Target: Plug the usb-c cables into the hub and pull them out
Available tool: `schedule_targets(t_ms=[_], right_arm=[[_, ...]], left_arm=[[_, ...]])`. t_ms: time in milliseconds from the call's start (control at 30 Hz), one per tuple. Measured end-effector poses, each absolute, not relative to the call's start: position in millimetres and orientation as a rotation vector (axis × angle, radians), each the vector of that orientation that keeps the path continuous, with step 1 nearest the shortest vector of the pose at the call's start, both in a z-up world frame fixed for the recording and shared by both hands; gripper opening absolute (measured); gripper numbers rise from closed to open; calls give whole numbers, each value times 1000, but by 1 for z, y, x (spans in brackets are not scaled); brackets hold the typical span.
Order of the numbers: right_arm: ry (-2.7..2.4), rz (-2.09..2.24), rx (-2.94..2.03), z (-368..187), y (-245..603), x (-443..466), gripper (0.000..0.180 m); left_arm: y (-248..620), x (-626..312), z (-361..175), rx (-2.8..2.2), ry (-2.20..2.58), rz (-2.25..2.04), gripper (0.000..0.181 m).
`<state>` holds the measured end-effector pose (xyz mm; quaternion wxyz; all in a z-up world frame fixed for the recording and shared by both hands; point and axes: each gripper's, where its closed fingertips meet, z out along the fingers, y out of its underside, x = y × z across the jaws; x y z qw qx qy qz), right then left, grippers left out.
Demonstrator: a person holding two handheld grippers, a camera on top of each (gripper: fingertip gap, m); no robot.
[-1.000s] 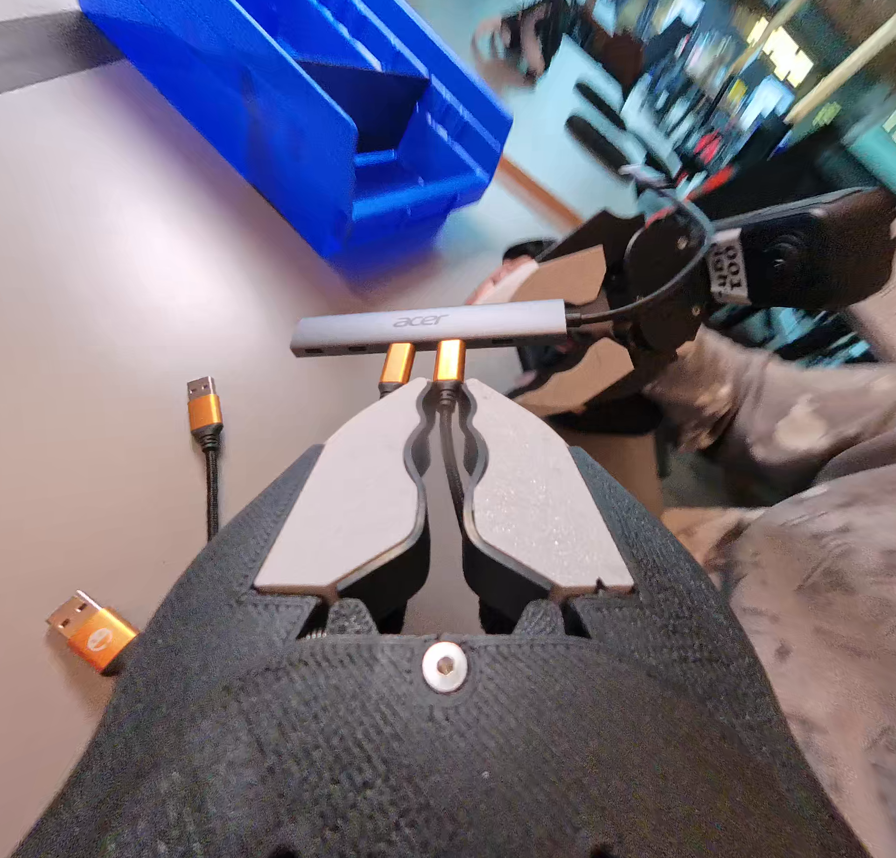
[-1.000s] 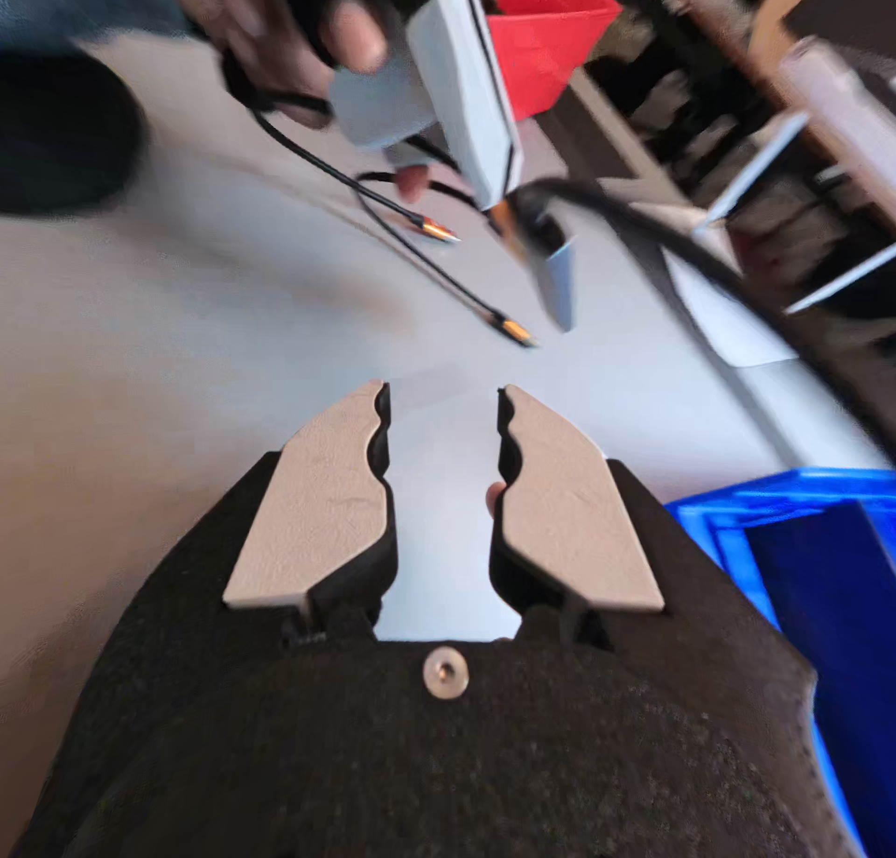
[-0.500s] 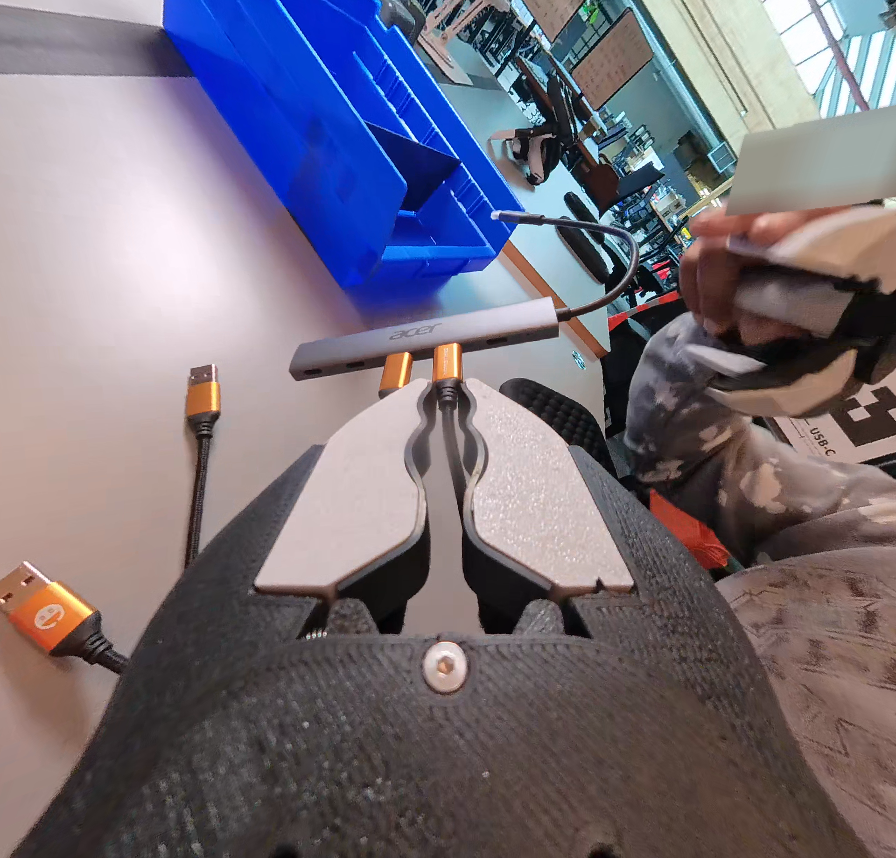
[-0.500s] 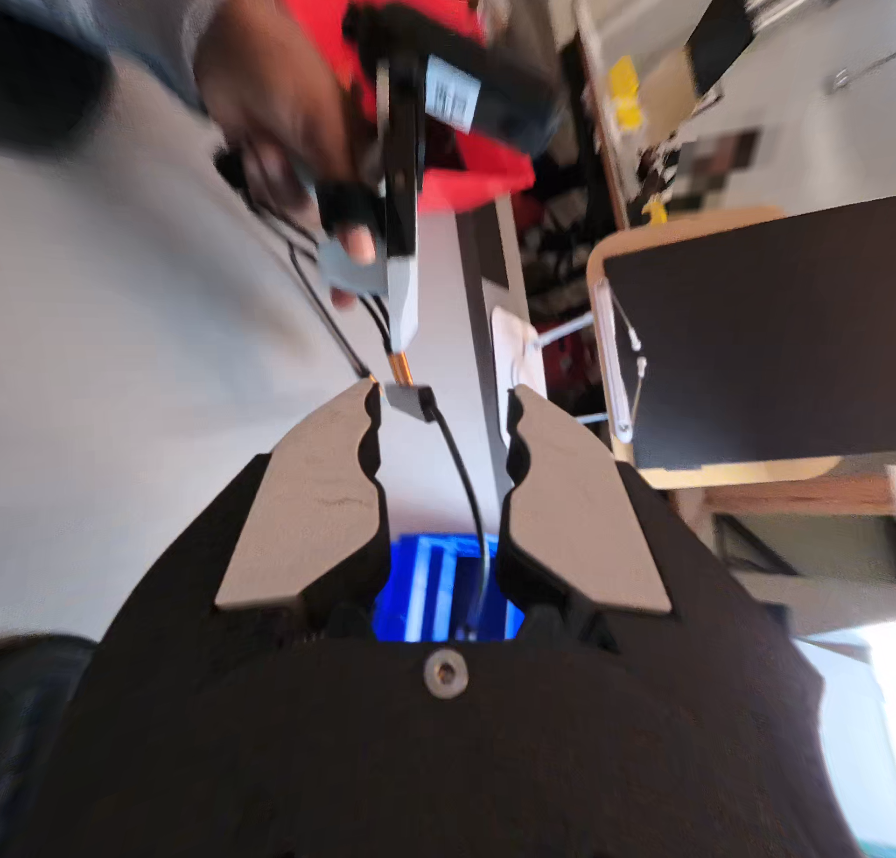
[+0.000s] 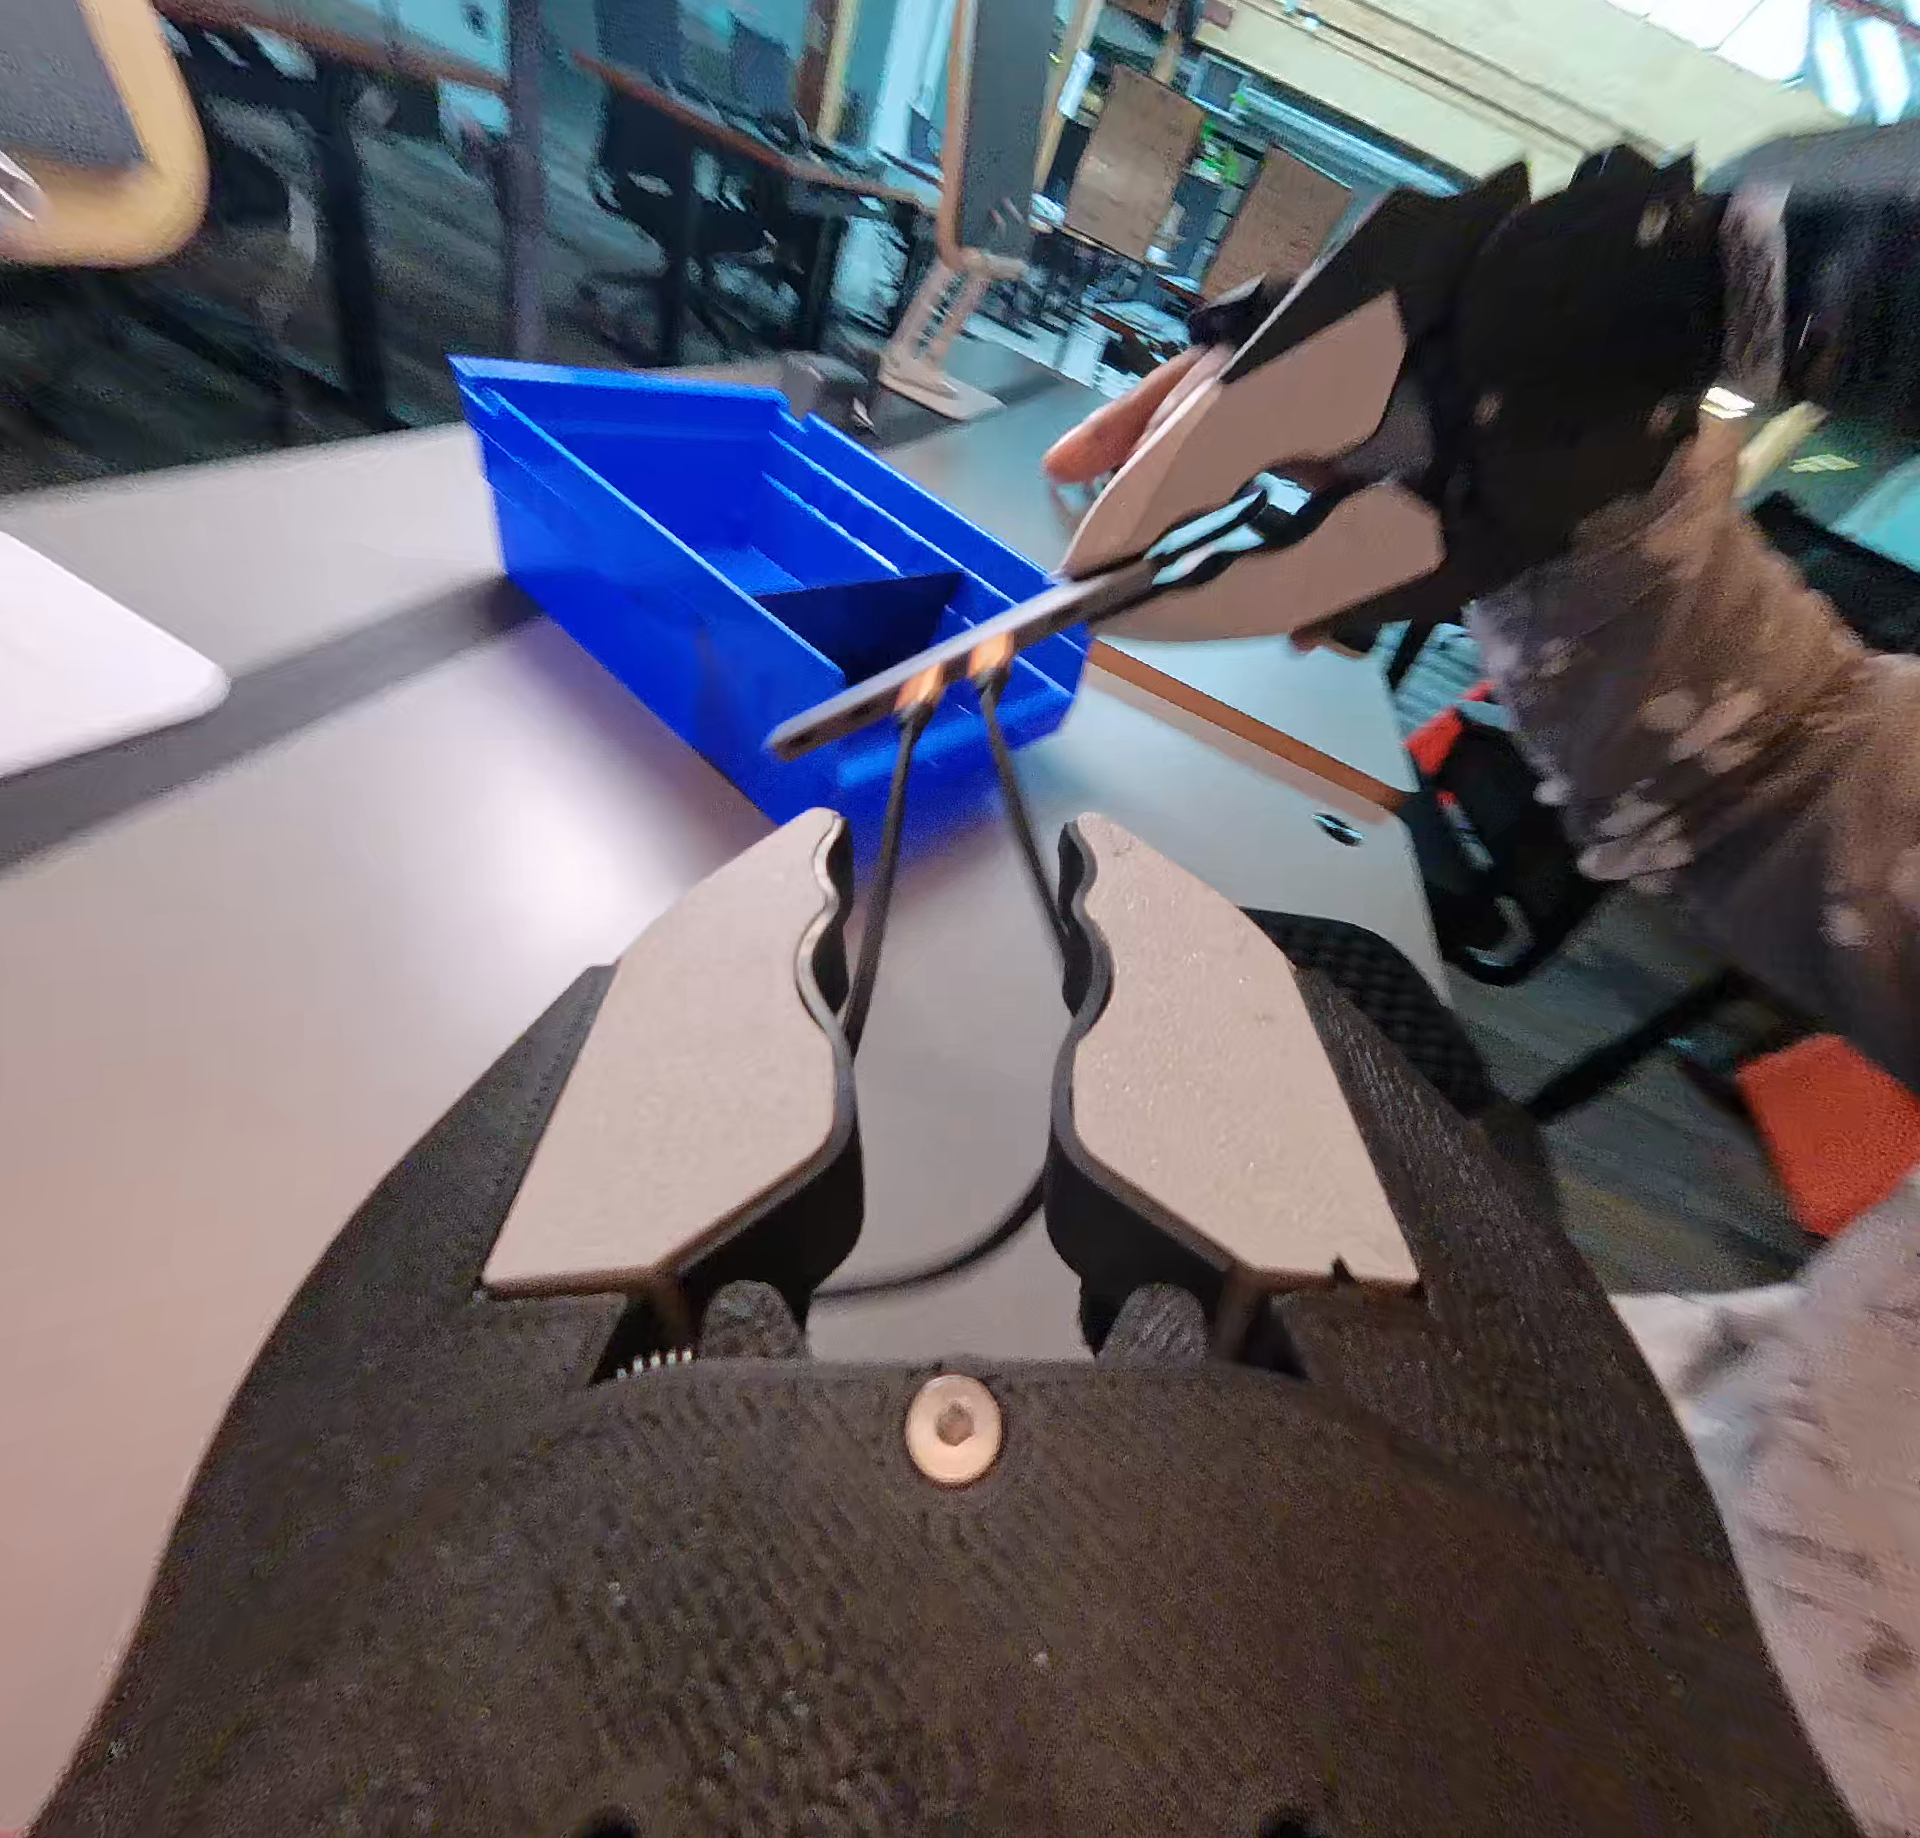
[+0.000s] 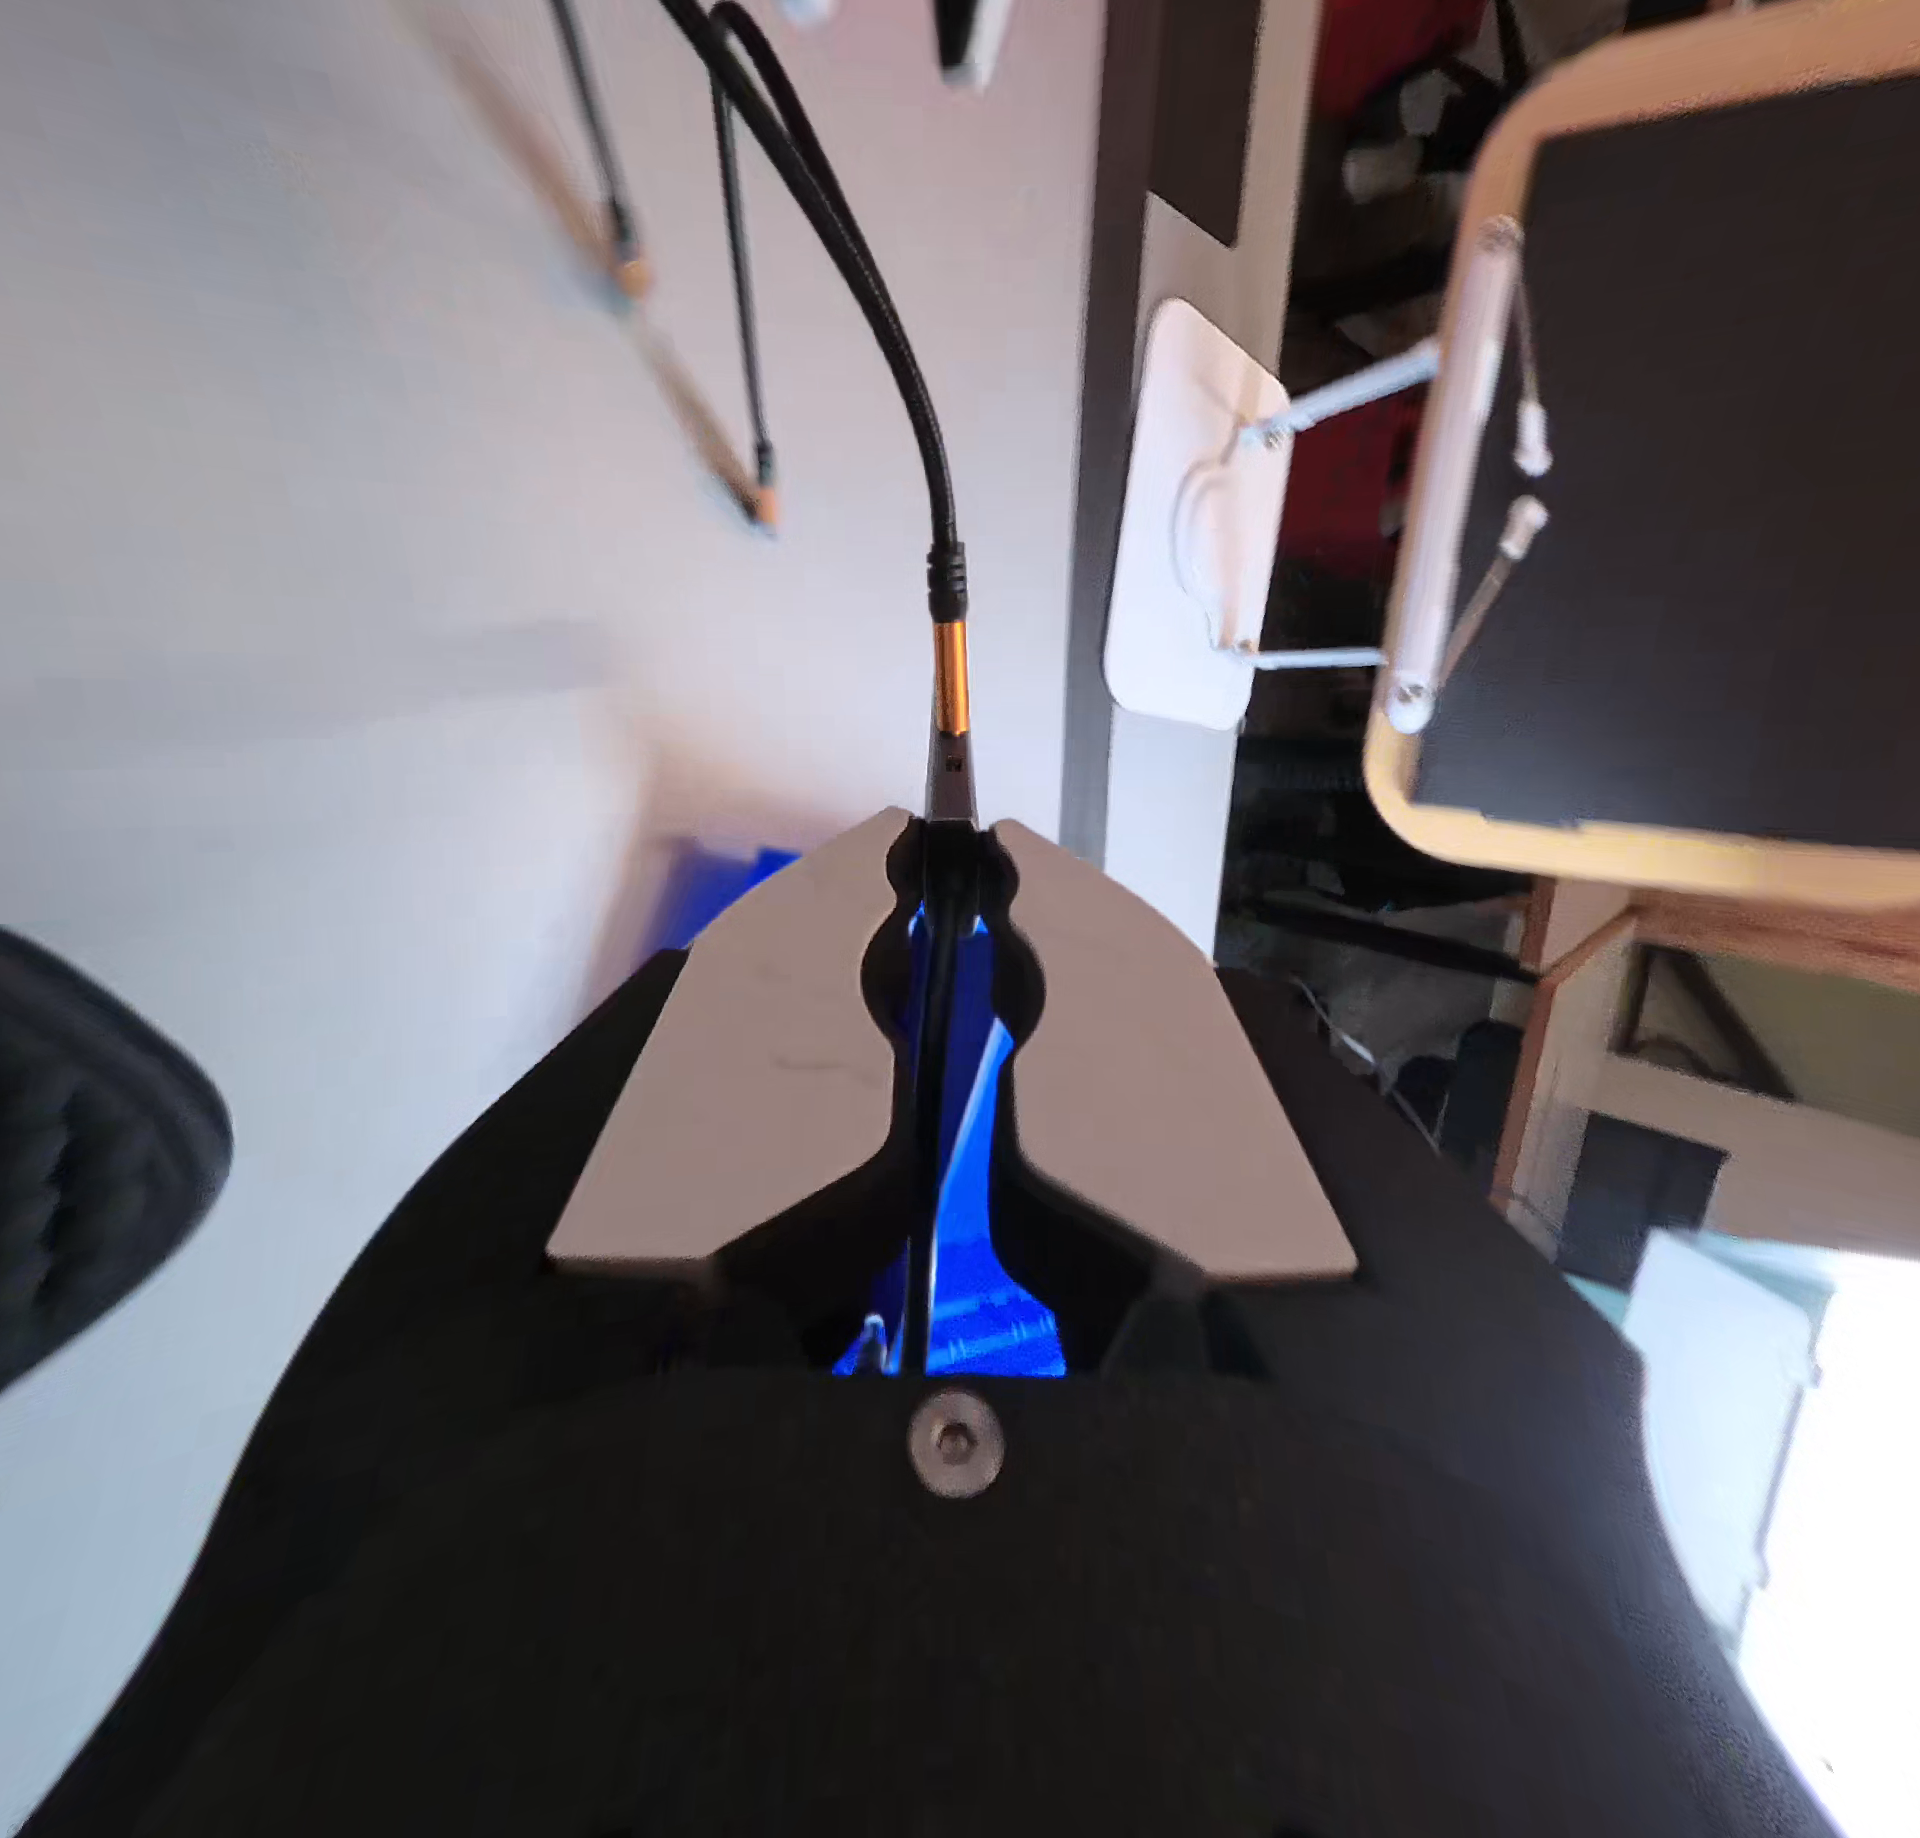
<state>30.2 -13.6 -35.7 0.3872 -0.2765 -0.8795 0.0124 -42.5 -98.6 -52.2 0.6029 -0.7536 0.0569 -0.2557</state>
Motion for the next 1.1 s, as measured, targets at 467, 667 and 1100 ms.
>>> schedule_targets(t_ms=[467,667,1100], right_arm=[[-1998,-445,-1205,91,171,103,10],[-2059,-496,-1295,16,219,79,10],[-2023,-39,-1660,-120,258,16,12]], left_arm=[[-105,-71,-45,-1721,101,-363,40],[-118,-64,-90,-1811,143,-285,42],[-146,-69,-150,-1912,152,-196,40]])
